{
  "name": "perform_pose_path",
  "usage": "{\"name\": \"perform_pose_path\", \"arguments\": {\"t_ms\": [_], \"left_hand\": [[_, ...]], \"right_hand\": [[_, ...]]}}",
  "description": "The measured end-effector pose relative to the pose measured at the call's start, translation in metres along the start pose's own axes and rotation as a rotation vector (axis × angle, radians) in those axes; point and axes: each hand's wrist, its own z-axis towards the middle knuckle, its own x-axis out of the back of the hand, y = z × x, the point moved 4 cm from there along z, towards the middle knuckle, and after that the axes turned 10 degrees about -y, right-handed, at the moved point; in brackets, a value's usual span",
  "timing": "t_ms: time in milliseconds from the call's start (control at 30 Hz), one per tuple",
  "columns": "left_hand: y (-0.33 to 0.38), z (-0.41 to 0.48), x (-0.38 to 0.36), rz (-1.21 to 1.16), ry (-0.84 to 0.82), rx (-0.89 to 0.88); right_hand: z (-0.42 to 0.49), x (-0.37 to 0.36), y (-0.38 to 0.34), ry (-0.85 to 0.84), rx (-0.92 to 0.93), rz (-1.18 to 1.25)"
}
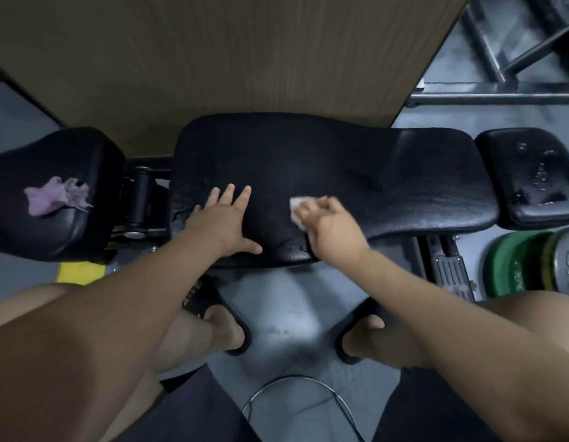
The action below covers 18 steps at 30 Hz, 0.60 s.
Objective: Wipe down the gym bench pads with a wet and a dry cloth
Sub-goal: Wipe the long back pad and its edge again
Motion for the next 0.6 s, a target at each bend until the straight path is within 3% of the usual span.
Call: {"name": "perform_pose_path", "arguments": {"t_ms": [100, 267, 333, 467, 600], "left_hand": [[-0.024, -0.004, -0.007, -0.056, -0.045, 0.047], [-0.035, -0.004, -0.015, -0.081, -0.045, -0.006], [-0.037, -0.003, -0.014, -0.086, -0.043, -0.02], [-0.041, -0.001, -0.016, -0.096, -0.046, -0.042], [-0.043, -0.001, -0.016, -0.084, -0.051, -0.057]], "right_hand": [[-0.017, -0.003, -0.015, -0.033, 0.16, 0.038], [0.046, 0.005, 0.015, -0.013, -0.114, 0.017], [0.046, 0.004, -0.007, 0.0, -0.082, 0.033], [0.001, -0.002, -0.042, -0.028, 0.173, 0.059], [0.055, 0.003, -0.019, -0.004, 0.041, -0.021]]}}
